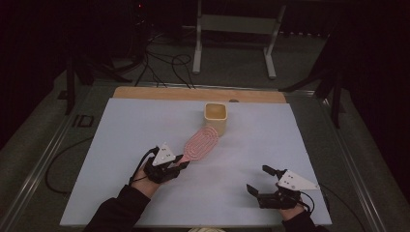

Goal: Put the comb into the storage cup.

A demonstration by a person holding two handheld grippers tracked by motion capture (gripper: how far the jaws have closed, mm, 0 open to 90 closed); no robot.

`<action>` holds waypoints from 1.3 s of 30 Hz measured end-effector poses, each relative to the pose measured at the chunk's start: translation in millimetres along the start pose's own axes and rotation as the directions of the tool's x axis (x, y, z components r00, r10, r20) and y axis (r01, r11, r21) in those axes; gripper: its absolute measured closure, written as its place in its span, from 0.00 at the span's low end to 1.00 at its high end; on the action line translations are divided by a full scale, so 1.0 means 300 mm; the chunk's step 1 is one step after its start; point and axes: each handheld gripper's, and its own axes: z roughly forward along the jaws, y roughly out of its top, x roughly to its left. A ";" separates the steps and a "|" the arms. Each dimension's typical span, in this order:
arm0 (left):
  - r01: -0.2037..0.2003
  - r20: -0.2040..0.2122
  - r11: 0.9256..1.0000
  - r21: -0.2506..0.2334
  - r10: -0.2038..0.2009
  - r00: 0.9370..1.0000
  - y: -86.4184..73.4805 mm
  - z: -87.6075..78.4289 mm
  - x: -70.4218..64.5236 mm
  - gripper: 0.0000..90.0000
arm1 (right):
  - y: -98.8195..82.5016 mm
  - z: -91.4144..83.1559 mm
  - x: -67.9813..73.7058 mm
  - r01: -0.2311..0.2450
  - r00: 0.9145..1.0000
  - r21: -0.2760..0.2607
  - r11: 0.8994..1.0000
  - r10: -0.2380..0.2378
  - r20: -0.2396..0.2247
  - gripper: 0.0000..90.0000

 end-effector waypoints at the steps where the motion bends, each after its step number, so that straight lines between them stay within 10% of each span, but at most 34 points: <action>1: -0.005 -0.001 1.000 -0.004 0.005 1.000 -0.003 -0.002 0.000 0.79 | 0.001 0.000 0.002 -0.002 1.000 0.001 1.000 0.002 -0.005 0.11; 22: -0.017 0.048 0.998 -0.055 0.020 0.999 -0.019 -0.020 0.009 0.79 | 0.147 -0.040 0.065 -0.069 0.997 0.005 0.998 0.069 0.026 0.11; 39: -0.007 0.070 0.998 -0.061 0.012 0.997 -0.019 -0.020 0.012 0.79 | 0.366 -0.029 0.082 -0.016 1.000 -0.056 0.998 0.016 -0.006 0.11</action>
